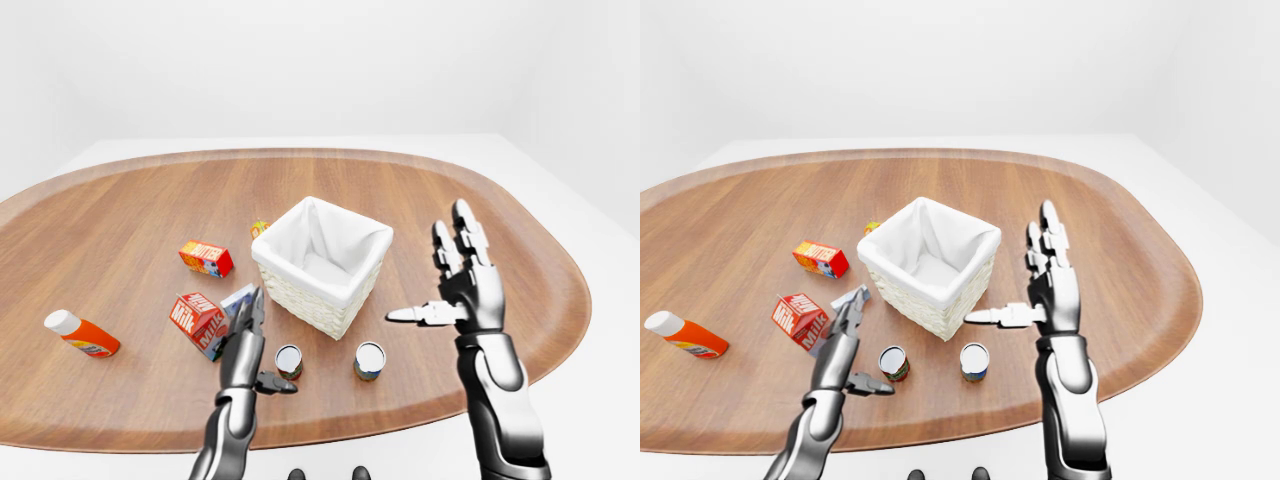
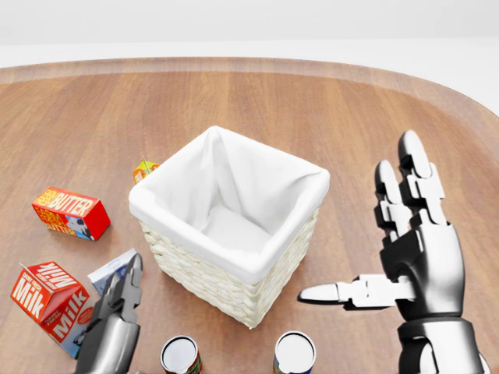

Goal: Pick up the tomato sauce, and put it in the basket.

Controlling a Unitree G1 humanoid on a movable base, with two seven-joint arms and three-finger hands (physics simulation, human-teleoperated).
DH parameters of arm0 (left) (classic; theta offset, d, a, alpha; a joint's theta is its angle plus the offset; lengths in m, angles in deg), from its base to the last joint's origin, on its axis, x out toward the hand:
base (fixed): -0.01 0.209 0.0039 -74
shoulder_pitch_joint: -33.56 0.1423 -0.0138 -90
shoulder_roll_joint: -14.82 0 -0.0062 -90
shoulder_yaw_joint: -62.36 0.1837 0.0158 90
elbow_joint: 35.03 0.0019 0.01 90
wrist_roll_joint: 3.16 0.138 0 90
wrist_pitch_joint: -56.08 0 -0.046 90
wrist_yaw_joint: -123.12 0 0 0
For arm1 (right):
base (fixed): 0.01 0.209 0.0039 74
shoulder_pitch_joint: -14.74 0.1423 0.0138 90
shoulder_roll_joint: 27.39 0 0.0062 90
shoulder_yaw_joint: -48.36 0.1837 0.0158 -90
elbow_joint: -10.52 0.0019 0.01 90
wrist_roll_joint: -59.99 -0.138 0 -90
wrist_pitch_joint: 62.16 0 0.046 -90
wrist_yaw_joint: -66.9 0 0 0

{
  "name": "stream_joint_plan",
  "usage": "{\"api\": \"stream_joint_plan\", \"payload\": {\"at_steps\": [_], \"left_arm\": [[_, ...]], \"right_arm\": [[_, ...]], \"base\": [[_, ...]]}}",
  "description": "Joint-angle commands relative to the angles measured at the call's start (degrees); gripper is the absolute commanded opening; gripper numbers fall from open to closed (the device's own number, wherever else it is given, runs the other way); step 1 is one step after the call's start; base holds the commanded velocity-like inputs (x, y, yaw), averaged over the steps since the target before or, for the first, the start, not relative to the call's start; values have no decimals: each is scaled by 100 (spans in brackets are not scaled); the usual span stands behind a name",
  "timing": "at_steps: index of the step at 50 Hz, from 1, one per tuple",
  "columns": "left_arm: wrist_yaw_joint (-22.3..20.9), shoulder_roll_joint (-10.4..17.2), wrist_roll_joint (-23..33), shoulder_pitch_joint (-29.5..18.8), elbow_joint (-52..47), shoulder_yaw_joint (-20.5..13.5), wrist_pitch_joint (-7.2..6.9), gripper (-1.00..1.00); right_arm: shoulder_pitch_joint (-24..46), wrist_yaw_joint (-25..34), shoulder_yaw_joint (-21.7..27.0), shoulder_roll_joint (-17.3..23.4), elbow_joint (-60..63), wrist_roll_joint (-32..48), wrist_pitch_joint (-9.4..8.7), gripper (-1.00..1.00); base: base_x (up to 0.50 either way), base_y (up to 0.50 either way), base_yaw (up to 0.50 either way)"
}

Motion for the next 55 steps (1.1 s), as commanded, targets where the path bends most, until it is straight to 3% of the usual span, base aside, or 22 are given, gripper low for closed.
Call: {"api": "stream_joint_plan", "payload": {"at_steps": [1, 44, 55], "left_arm": [[127, 10, 50, -95, 252, 26, 0, 100], [442, 10, 281, -398, 883, 48, 0, 100], [720, 22, 418, -518, 1323, 107, 0, 100]], "right_arm": [[-1, -1, 3, -1, 19, 0, 0, 100], [15, -8, -13, -3, 7, 8, 0, 100], [16, -4, -5, -1, 11, 1, 0, 100]], "base": [[0, 0, 0], [0, 0, 0], [0, 0, 0]]}}
